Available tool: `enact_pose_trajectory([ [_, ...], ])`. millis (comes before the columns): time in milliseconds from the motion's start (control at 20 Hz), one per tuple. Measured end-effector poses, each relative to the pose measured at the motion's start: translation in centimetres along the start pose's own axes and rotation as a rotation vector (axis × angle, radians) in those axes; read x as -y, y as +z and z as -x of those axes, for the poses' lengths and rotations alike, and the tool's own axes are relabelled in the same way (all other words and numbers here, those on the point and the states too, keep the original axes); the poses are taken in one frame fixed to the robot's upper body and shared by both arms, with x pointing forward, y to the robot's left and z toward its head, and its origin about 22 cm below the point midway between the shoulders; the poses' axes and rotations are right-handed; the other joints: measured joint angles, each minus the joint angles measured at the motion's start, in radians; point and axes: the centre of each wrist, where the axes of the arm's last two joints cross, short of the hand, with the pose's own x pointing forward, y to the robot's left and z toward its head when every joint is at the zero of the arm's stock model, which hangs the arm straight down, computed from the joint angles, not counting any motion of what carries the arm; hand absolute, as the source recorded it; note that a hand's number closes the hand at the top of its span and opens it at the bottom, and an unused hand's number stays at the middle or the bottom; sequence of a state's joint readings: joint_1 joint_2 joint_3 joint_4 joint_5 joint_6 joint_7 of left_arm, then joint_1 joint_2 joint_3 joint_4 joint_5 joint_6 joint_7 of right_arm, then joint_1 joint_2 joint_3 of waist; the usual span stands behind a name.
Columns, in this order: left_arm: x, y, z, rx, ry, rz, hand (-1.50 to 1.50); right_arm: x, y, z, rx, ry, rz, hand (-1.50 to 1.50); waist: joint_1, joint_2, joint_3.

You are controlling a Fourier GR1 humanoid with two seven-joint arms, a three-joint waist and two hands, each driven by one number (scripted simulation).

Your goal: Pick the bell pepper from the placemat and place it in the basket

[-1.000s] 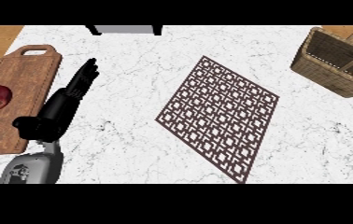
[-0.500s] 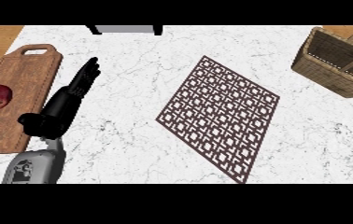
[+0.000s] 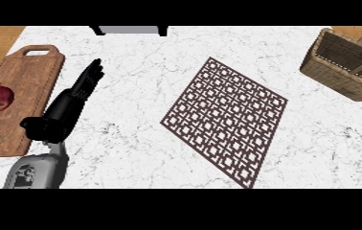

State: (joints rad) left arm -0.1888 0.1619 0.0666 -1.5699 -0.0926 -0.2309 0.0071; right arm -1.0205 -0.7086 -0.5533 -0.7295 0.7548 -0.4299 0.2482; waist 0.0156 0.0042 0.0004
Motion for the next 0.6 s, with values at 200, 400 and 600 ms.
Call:
enact_pose_trajectory([
  [200, 0.0, -0.2, -0.2, -0.001, 0.005, 0.009, 0.00, 0.3, -0.6, -0.3, 0.028, -0.030, 0.001, -1.50, 0.000, 0.000, 0.000],
  [400, 0.3, -0.2, -0.1, -0.008, 0.009, 0.004, 0.00, 1.5, -1.6, -0.8, 0.015, -0.136, 0.019, -1.50, 0.000, 0.000, 0.000],
  [600, 0.3, 0.4, -0.1, -0.009, 0.006, 0.005, 0.00, 3.4, -2.8, -1.0, -0.051, -0.236, 0.058, -1.50, -0.001, -0.002, 0.000],
])
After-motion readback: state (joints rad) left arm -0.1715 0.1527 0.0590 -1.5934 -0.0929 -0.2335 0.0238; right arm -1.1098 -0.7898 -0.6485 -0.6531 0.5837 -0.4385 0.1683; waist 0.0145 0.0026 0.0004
